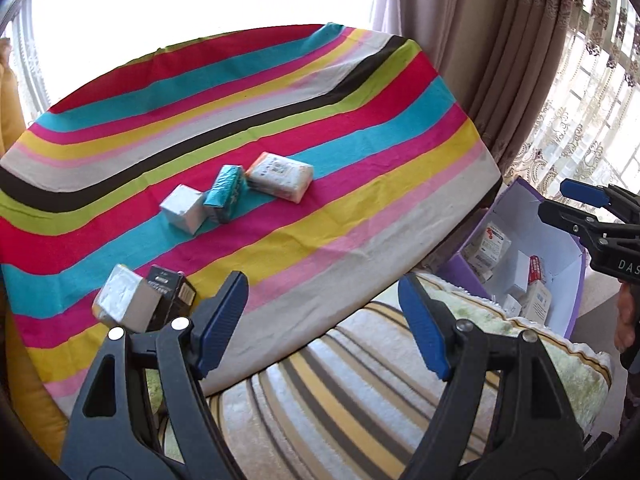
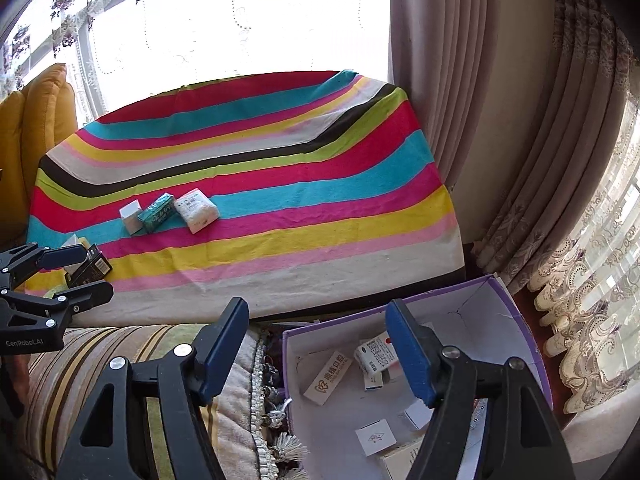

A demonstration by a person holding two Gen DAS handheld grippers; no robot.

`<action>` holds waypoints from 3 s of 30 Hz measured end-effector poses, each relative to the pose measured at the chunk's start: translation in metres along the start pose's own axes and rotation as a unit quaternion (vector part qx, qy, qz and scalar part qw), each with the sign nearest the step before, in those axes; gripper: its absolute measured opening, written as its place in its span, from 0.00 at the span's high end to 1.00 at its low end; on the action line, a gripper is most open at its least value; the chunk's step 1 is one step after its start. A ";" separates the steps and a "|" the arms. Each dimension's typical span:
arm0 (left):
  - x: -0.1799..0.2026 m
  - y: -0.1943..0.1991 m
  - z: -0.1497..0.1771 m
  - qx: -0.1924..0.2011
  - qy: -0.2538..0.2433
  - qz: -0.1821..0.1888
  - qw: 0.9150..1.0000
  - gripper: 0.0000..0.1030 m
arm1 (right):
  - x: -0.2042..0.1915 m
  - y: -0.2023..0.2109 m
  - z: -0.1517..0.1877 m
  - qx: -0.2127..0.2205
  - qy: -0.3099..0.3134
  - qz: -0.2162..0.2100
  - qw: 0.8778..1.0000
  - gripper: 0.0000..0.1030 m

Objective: Organize objects
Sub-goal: 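Grasp the green round sponge with the left tool, then grasp the white wrapped square box with right tool while left tool holds sponge, then carry the sponge and wrapped box over the purple storage box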

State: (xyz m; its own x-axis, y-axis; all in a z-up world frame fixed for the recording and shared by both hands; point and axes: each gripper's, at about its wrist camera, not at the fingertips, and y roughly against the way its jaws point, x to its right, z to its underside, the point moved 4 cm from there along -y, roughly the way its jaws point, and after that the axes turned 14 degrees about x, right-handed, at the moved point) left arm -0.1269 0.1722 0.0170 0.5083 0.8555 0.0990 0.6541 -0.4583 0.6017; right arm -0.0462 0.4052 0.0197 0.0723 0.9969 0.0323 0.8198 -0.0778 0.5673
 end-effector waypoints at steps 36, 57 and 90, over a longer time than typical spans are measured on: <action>-0.178 -0.013 0.101 -0.166 0.139 -0.093 0.972 0.21 | -0.269 -0.065 -0.032 -0.031 0.213 -0.215 0.953 0.19; -0.219 0.035 0.095 -0.047 0.188 -0.212 0.958 0.21 | -0.330 -0.119 -0.020 -0.031 0.234 -0.240 0.942 0.19; -0.183 0.056 0.068 0.000 0.133 -0.263 0.956 0.21 | -0.299 -0.111 -0.013 -0.016 0.197 -0.221 0.955 0.52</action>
State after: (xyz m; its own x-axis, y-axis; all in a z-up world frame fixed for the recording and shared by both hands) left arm -0.1453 -0.0270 -0.0210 -0.0511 0.9985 -0.0195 0.7800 0.0520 0.6236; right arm -0.1661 0.1159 -0.0419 -0.5012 0.8610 0.0868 0.7029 0.3466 0.6212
